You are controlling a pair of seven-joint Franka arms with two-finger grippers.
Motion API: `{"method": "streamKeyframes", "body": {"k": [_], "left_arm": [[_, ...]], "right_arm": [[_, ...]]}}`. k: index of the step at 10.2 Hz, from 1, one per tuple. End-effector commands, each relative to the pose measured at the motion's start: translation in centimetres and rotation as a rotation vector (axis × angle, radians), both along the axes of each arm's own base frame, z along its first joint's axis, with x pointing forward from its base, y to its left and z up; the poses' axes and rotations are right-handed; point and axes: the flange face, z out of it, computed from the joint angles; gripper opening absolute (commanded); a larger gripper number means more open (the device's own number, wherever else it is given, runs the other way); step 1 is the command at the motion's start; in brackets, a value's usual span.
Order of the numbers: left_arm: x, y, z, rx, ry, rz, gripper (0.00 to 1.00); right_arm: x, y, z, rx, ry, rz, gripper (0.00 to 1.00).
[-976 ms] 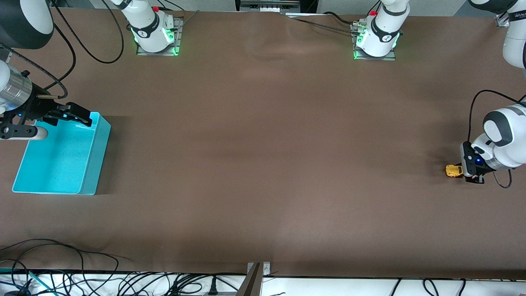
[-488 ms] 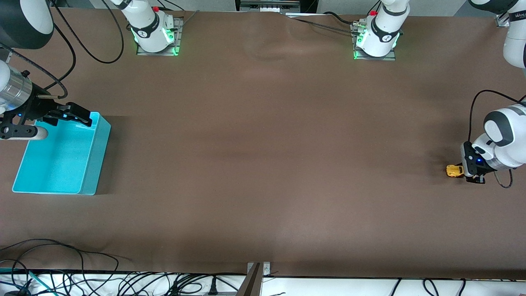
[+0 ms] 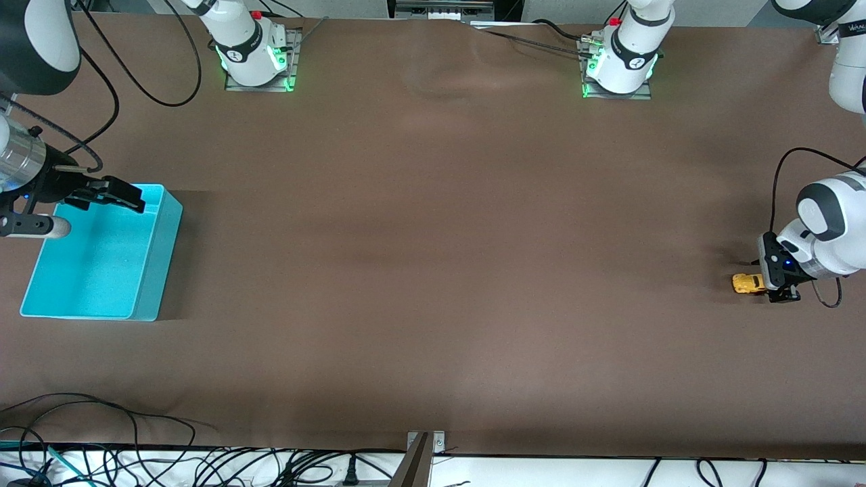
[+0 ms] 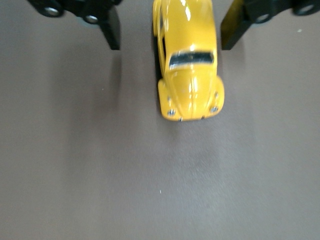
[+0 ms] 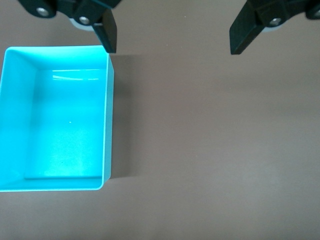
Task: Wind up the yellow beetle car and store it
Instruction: 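Open the left gripper to release the car rolling toward the box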
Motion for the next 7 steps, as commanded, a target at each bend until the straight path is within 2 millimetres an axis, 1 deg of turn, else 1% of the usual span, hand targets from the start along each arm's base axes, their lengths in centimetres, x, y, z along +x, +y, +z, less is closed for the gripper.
{"method": "streamKeyframes", "body": {"k": [1, 2, 3, 4, 5, 6, 7], "left_arm": [[1.1, -1.3, 3.6, -0.006, 0.028, 0.004, 1.00], [1.3, -1.7, 3.9, -0.008, 0.039, 0.010, 1.00], [1.7, -2.6, 4.6, -0.005, 0.040, 0.017, 1.00], [2.3, -4.5, 5.3, -0.002, 0.051, 0.020, 1.00], [2.6, -5.7, 6.1, 0.001, 0.062, 0.052, 1.00], [3.4, -8.0, 7.1, 0.009, 0.064, 0.053, 1.00], [4.2, -9.6, 7.9, 0.016, 0.080, 0.060, 1.00]], "right_arm": [[0.1, 0.7, 1.0, -0.001, -0.015, 0.012, 1.00], [0.1, 0.7, 0.8, -0.001, -0.014, 0.011, 1.00], [0.1, 0.6, 0.8, -0.002, -0.014, 0.011, 1.00], [0.2, 0.5, 0.8, -0.002, -0.014, 0.019, 1.00], [0.2, 0.5, 1.0, -0.001, -0.017, 0.017, 1.00], [0.2, 0.6, 0.9, 0.001, -0.017, 0.006, 1.00], [0.3, 0.5, 1.0, -0.002, -0.018, 0.014, 1.00]]}}
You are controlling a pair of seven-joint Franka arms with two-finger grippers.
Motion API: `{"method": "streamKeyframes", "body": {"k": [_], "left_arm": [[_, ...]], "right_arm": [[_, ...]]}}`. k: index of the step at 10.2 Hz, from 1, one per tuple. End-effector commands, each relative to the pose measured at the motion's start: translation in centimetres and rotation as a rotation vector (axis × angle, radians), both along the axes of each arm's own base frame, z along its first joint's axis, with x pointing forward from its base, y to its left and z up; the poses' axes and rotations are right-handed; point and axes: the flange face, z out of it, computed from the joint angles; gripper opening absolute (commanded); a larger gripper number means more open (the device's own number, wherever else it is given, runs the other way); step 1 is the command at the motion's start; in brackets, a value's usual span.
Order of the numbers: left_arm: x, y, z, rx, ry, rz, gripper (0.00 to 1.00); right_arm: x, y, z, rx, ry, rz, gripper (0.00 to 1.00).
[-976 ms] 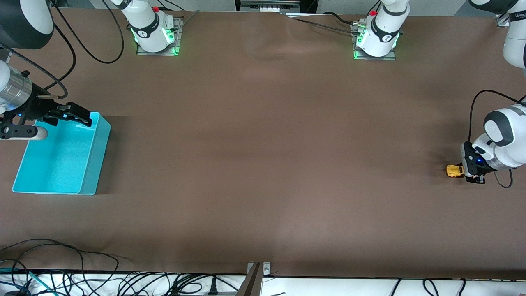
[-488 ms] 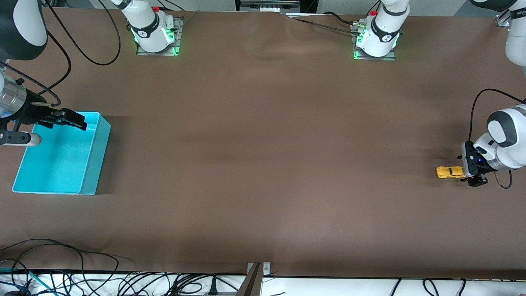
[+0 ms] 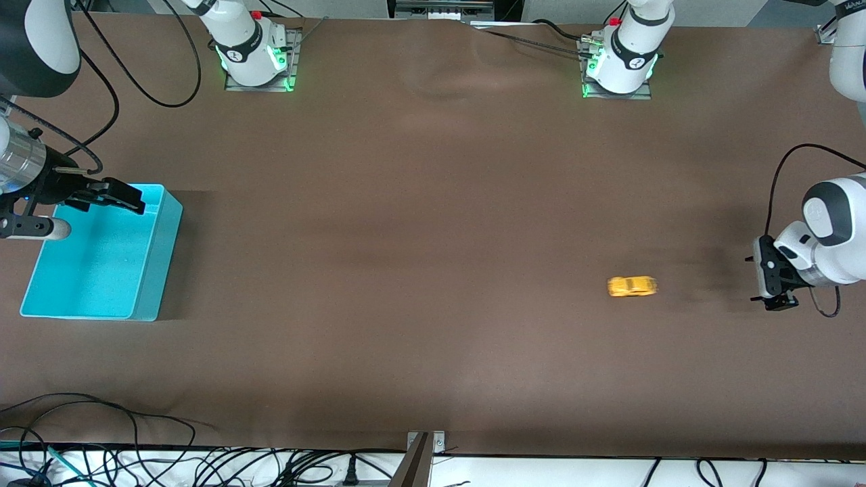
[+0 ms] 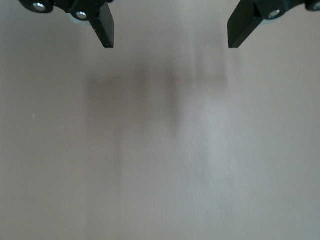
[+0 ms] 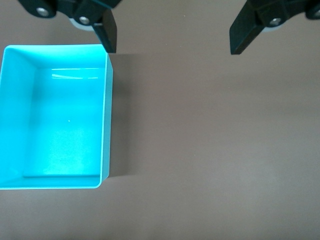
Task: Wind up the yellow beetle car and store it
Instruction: 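Raise the left gripper away while the right gripper reaches the car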
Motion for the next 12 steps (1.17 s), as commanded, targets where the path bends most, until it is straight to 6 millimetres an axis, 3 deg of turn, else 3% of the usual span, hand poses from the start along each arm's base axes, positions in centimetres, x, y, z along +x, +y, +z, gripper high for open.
{"method": "streamKeyframes", "body": {"k": [1, 5, 8, 12], "left_arm": [[1.5, -3.9, 2.6, 0.030, 0.037, 0.011, 1.00], [2.5, -8.6, 3.6, 0.043, 0.074, 0.019, 1.00], [2.4, -9.0, 3.6, 0.045, 0.084, 0.023, 1.00], [2.4, -9.2, 4.0, 0.046, 0.079, 0.022, 1.00]], "right_arm": [[0.2, -0.1, 0.7, -0.003, -0.010, 0.009, 1.00], [0.5, 0.0, 0.6, -0.014, -0.021, 0.002, 1.00], [0.8, -0.7, -0.3, -0.014, -0.014, 0.007, 1.00], [1.1, 0.2, -1.4, -0.008, 0.009, 0.021, 1.00]]}}
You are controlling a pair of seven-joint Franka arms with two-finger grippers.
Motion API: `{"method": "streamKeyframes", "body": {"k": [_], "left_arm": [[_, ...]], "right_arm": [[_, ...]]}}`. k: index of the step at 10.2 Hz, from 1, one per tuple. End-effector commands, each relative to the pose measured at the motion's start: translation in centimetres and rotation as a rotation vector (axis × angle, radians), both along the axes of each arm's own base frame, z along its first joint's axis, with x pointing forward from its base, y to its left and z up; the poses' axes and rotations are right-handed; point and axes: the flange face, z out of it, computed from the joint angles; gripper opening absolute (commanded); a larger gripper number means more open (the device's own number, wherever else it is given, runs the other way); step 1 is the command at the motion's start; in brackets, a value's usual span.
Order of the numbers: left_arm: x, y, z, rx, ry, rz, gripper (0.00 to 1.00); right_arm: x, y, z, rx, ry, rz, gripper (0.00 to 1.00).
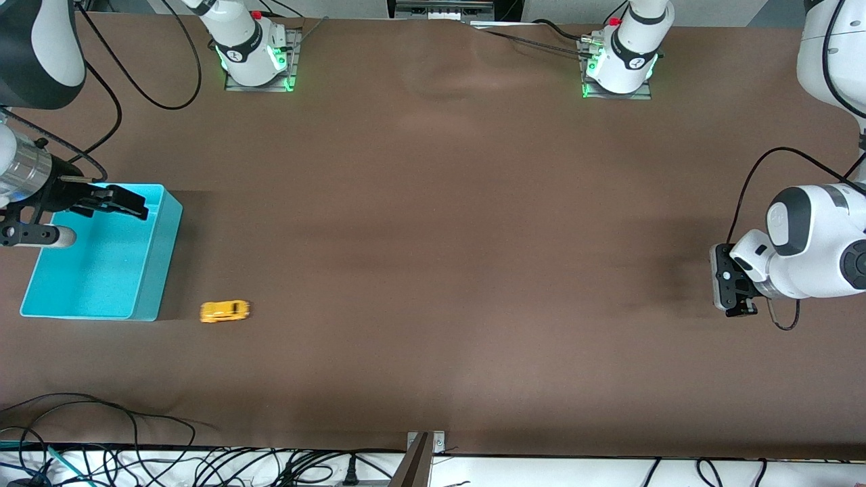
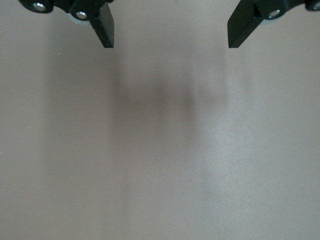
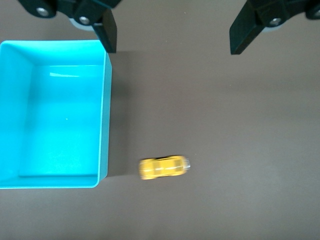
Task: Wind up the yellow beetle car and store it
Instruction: 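Raise the left gripper away while the right gripper reaches the car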
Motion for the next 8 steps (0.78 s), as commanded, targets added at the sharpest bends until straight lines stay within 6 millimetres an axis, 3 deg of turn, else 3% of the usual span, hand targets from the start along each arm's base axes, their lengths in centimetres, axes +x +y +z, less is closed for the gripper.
{"method": "streamKeyframes", "body": {"k": [1, 4, 6, 8], "left_arm": [[0.1, -0.5, 1.0, 0.028, 0.007, -0.001, 1.00], [0.0, -0.9, 2.1, 0.037, 0.012, 0.031, 1.00], [-0.5, -1.2, 4.4, 0.062, 0.016, 0.140, 1.00], [-0.3, -3.8, 7.5, 0.087, 0.009, 0.247, 1.00]], "right_arm": [[0.3, 0.1, 0.1, -0.009, 0.002, 0.021, 1.00], [0.4, 0.3, -0.6, -0.008, 0.014, 0.025, 1.00], [0.6, 1.4, -1.2, -0.006, 0.023, 0.059, 1.00], [1.3, 1.5, -1.7, -0.066, 0.007, 0.228, 1.00]]}}
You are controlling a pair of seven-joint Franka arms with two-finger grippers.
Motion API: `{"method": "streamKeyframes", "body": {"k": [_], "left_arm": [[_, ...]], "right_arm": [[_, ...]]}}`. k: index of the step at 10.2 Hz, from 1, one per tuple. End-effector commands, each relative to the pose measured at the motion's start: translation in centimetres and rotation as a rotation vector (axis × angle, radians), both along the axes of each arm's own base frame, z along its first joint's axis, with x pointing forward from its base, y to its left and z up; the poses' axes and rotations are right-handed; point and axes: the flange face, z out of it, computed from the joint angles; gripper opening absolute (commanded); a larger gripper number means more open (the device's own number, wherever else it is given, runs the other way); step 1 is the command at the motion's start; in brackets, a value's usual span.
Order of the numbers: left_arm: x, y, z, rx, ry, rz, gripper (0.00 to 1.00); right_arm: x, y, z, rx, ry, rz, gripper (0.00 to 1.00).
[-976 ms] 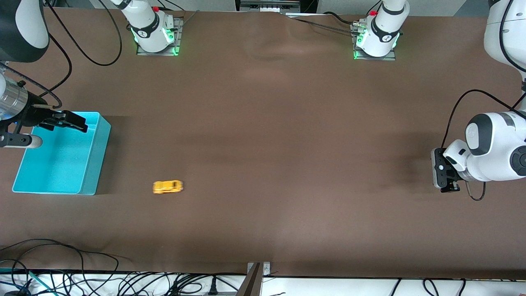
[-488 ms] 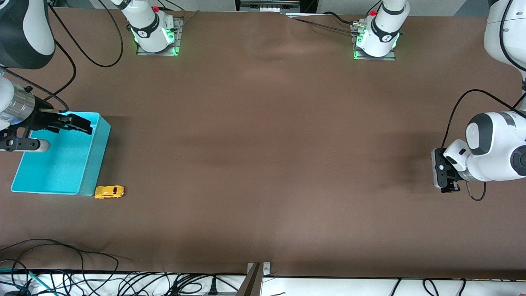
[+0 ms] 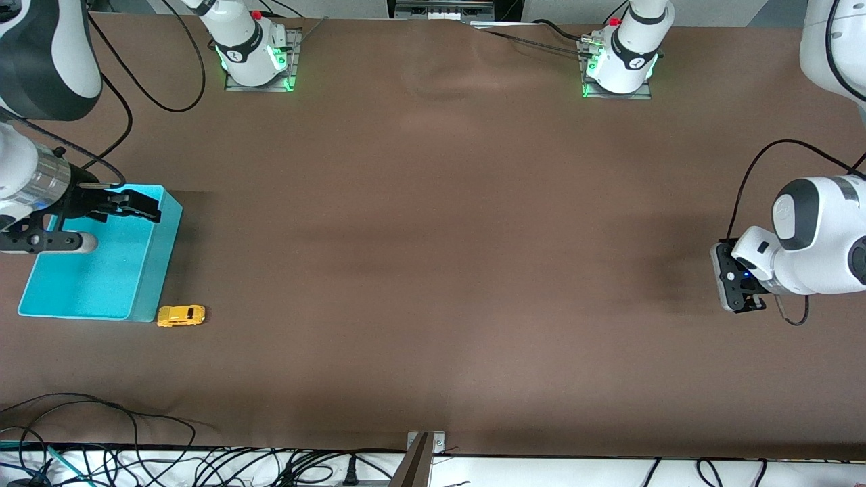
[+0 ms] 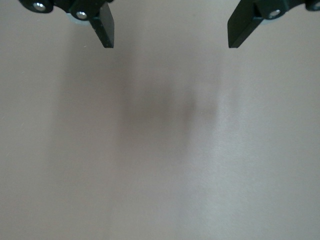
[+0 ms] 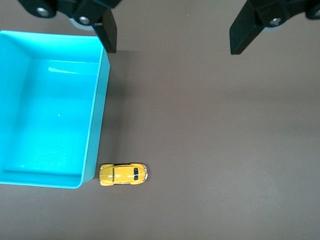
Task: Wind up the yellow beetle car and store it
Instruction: 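Raise the left gripper away while the right gripper reaches the car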
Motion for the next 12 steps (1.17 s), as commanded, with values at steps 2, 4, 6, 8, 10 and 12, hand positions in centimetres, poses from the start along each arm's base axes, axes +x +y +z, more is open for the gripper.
{"method": "streamKeyframes", "body": {"k": [2, 4, 6, 8, 10, 12], "left_arm": [[0.6, -3.9, 6.4, 0.069, 0.012, 0.168, 1.00], [0.8, -5.2, 9.0, 0.097, 0.025, 0.300, 1.00], [0.7, -7.3, 10.9, 0.079, 0.046, 0.421, 1.00], [0.5, -9.3, 13.5, 0.105, 0.054, 0.545, 1.00], [-0.6, -11.8, 17.0, 0.135, 0.019, 0.697, 1.00], [-1.6, -13.4, 19.8, 0.155, -0.016, 0.817, 1.00]], "right_arm": [[1.0, 2.4, -0.7, -0.073, -0.018, 0.261, 1.00], [1.8, 2.2, -3.2, -0.079, 0.018, 0.373, 1.00], [2.5, 2.1, -3.3, -0.066, -0.019, 0.466, 1.00], [3.7, 0.3, -5.5, -0.052, -0.021, 0.582, 1.00], [4.9, -2.7, -8.4, 0.036, -0.047, 0.681, 1.00], [5.8, -6.6, -11.8, 0.126, -0.077, 0.787, 1.00]]}}
